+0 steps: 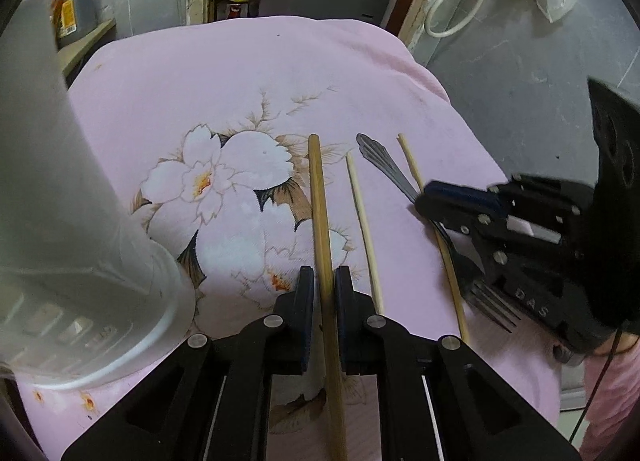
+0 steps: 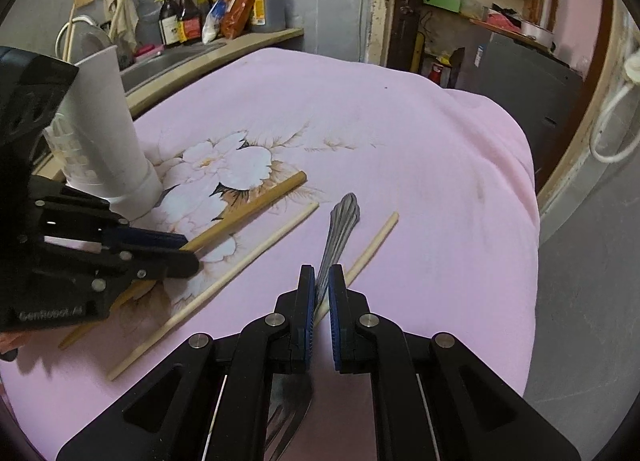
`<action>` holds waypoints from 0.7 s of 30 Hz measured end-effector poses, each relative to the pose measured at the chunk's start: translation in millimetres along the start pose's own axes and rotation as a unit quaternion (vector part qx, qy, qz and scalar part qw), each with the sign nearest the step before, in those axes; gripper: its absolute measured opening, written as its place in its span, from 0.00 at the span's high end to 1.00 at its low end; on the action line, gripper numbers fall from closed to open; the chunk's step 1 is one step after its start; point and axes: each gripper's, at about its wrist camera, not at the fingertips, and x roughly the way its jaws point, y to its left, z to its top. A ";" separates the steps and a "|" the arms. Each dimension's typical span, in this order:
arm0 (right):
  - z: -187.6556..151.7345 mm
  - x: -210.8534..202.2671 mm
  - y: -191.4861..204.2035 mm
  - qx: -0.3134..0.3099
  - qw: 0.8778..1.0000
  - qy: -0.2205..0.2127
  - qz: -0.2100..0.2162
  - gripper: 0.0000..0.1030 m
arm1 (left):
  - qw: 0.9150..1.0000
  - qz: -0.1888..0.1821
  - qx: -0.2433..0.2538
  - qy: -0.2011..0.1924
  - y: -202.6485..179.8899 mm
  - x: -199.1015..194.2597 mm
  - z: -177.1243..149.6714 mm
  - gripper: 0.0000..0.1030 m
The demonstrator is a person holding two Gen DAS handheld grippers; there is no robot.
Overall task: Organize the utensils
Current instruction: 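Grasp a wooden chopstick with the left gripper while the right gripper grasps the steel fork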
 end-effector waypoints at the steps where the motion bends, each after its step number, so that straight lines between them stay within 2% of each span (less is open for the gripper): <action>1: 2.6 1.9 0.7 -0.004 1.000 0.004 -0.001 0.95 | 1.000 -0.001 -0.001 0.002 0.6 0.7 0.2 0.92; 12: 11.1 14.5 6.5 -0.020 0.999 0.032 -0.004 0.89 | 1.000 0.002 -0.022 -0.010 1.7 -6.2 -10.6 0.95; 16: 13.3 15.3 12.6 -0.036 0.998 0.050 -0.004 0.79 | 1.000 0.010 -0.008 -0.005 -2.6 -8.0 -11.6 0.95; 21: 15.4 17.4 18.7 -0.058 0.996 0.069 -0.023 0.80 | 1.000 -0.005 -0.022 0.008 3.6 -9.1 -8.2 0.95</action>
